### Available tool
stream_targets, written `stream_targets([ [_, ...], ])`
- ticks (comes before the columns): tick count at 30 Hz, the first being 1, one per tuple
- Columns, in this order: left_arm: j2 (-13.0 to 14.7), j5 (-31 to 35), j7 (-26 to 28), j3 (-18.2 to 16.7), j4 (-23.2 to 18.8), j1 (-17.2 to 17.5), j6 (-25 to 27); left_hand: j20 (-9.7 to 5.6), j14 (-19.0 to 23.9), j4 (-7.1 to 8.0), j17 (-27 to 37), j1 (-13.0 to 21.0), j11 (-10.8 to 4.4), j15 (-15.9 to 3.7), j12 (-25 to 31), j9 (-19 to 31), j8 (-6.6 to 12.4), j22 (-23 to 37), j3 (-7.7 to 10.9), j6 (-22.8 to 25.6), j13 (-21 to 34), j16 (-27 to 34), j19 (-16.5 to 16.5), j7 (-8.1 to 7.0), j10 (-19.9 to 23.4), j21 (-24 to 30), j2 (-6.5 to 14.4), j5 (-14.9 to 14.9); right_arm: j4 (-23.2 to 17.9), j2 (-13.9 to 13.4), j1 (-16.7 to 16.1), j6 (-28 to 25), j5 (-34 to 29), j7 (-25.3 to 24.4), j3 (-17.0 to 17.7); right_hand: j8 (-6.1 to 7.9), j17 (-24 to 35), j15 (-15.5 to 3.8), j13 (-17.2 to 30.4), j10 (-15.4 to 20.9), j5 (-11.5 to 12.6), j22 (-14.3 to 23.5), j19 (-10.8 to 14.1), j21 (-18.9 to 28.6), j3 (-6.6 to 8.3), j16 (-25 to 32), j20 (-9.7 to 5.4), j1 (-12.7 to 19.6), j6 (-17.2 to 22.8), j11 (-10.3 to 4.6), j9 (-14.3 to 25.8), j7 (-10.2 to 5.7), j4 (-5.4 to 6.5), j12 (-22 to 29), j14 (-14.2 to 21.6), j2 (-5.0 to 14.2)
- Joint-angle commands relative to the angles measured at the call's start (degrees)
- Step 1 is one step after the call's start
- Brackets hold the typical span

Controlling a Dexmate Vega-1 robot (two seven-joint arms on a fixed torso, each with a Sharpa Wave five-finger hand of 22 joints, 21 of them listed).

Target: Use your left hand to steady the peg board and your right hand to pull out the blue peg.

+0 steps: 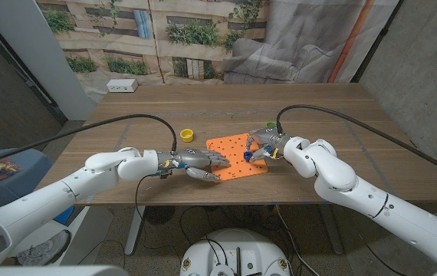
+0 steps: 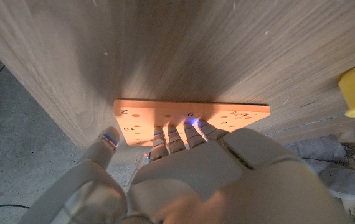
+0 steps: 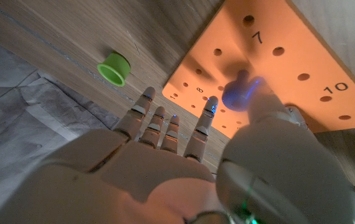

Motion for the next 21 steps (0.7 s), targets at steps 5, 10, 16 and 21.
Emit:
stream_targets([
  [5, -0.41, -0.56, -1.08, 0.37, 0.62, -0.71, -0.22, -10.06, 0.22, -0.46, 0.29, 0.63, -0.11, -5.22, 0.38, 0.28, 0.36, 0.12, 0.02, 0.56, 0.2, 0.28, 0.58, -0.07, 0.7, 0.08, 5.08, -0.21, 1.05, 0.03, -0.36, 1.11, 1.91, -3.41, -0.2, 1.58, 0.19, -0.56, 0.26, 1.06, -0.21, 0.21, 1.07, 0.08, 0.5, 0.6, -0.48, 1.77, 2.7, -0.51, 0.54, 0.0, 0.22, 0.47, 1.26, -0.51],
  [10, -0.57, -0.4, -1.07, 0.49, 0.85, -0.99, -0.4, -10.06, 0.26, -0.46, 0.29, 0.66, -0.1, -5.19, 0.37, 0.29, 0.39, 0.12, 0.03, 0.68, 0.2, 0.28, 0.6, 0.05, 0.75, 0.07, 5.1, -0.21, 1.18, -0.05, -0.46, 1.38, 2.08, -4.51, -0.3, 2.43, 0.26, -1.06, 0.25, 1.52, -0.28, 0.21, 1.49, 0.05, 0.63, 0.75, -0.68, 2.85, 4.27, -0.69, 0.79, -0.03, 0.14, 0.5, 1.66, -0.4],
  [16, -0.76, -0.42, -1.3, 0.65, 0.96, -1.2, -0.36, -10.04, 0.32, -0.46, 0.3, 0.69, -0.07, -5.19, 0.37, 0.29, 0.38, 0.12, 0.04, 0.74, 0.2, 0.28, 0.66, 0.06, 0.83, 0.07, 5.12, -0.21, 1.34, -0.25, -0.56, 1.69, 2.15, -5.71, -0.28, 3.12, 0.35, -1.38, 0.24, 1.86, -0.31, 0.22, 2.12, 0.12, 0.74, 0.88, -1.01, 3.86, 5.5, -0.88, 1.0, -0.08, 0.1, 0.49, 1.94, -0.27],
  [21, -0.87, -0.43, -1.33, 0.7, 0.92, -1.21, -0.13, -10.03, 0.39, -0.5, 0.3, 0.74, 0.0, -5.19, 0.45, 0.29, 0.37, 0.12, 0.03, 0.82, 0.2, 0.28, 0.7, 0.07, 1.12, 0.06, 5.1, -0.22, 1.43, -0.4, -0.49, 1.87, 2.39, -5.92, -0.24, 3.52, 0.4, -1.45, 0.24, 2.14, -0.33, 0.23, 2.36, 0.09, 0.8, 1.02, -1.04, 4.58, 6.19, -0.97, 1.13, -0.1, 0.06, 0.51, 2.26, -0.25],
])
